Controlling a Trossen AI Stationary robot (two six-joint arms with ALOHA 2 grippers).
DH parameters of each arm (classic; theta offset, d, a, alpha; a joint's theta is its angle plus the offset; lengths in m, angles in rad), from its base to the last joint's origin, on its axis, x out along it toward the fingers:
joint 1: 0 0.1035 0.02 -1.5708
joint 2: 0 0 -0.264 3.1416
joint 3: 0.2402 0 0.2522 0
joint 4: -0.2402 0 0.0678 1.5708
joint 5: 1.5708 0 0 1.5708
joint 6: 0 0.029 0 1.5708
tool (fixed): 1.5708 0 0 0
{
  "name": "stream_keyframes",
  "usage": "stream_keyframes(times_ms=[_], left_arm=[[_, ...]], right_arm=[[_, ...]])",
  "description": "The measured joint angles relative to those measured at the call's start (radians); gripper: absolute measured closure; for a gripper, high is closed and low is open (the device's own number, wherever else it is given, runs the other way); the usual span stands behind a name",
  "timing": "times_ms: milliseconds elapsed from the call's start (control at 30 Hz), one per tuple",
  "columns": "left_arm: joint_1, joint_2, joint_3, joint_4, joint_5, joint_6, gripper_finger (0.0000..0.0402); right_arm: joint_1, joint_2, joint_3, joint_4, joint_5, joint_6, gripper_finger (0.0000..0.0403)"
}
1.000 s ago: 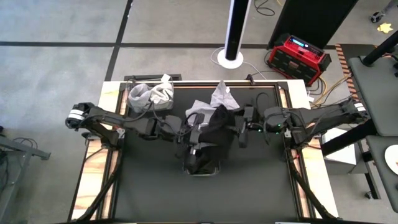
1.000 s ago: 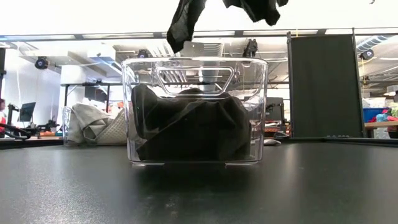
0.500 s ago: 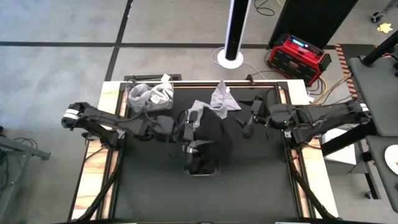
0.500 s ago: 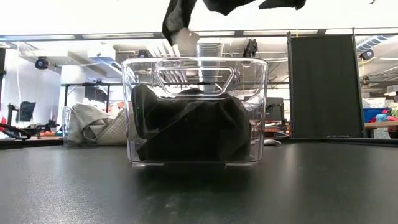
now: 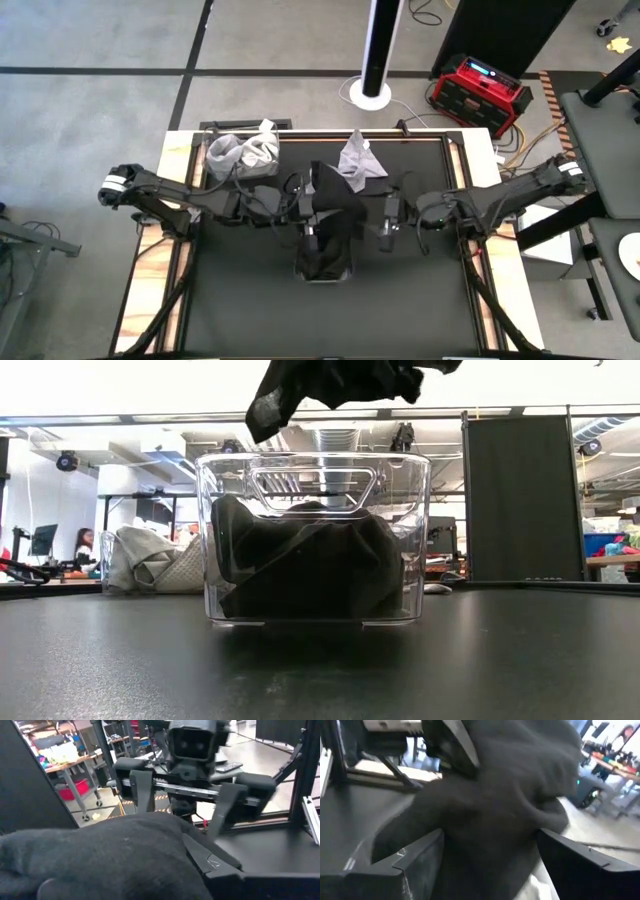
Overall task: Sort towels by color in basket
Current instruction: Put the black towel into the bottom transparent bin
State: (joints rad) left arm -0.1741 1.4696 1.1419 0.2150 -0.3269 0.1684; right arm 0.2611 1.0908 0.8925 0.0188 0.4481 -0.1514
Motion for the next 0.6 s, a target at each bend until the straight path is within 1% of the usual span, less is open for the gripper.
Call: stream_keyframes(times_ms=[200,267,333,400,467,533,600], left_arm=[[0.000,0.000,0.000,0.012,0.011,0.002,0.0402],[0.000,0.000,0.000,0.025,0.043,0.002,0.0401],[0.000,0.000,0.000,0.034,0.076,0.004,0.0401],[0.000,0.004,0.000,0.039,0.080,0.005,0.0401],[0.000,0.007,0.000,0.038,0.078,0.005,0.0401],[0.000,0.012,0.000,0.047,0.077,0.005,0.0394],[0.000,0.013,0.000,0.050,0.075,-0.005,0.0382]], right_arm=[[-0.009,0.065,0.003,0.138,-0.003,-0.044,0.0072],[-0.017,0.076,0.003,0.163,-0.004,-0.053,0.0070],[-0.022,0.089,0.003,0.198,-0.009,-0.079,0.0077],[-0.022,0.101,0.003,0.223,-0.037,-0.136,0.0096],[-0.021,0.112,0.003,0.256,-0.063,-0.187,0.0127],[-0.019,0.121,0.003,0.286,-0.063,-0.213,0.0170],[-0.020,0.122,0.003,0.284,-0.063,-0.232,0.0225]])
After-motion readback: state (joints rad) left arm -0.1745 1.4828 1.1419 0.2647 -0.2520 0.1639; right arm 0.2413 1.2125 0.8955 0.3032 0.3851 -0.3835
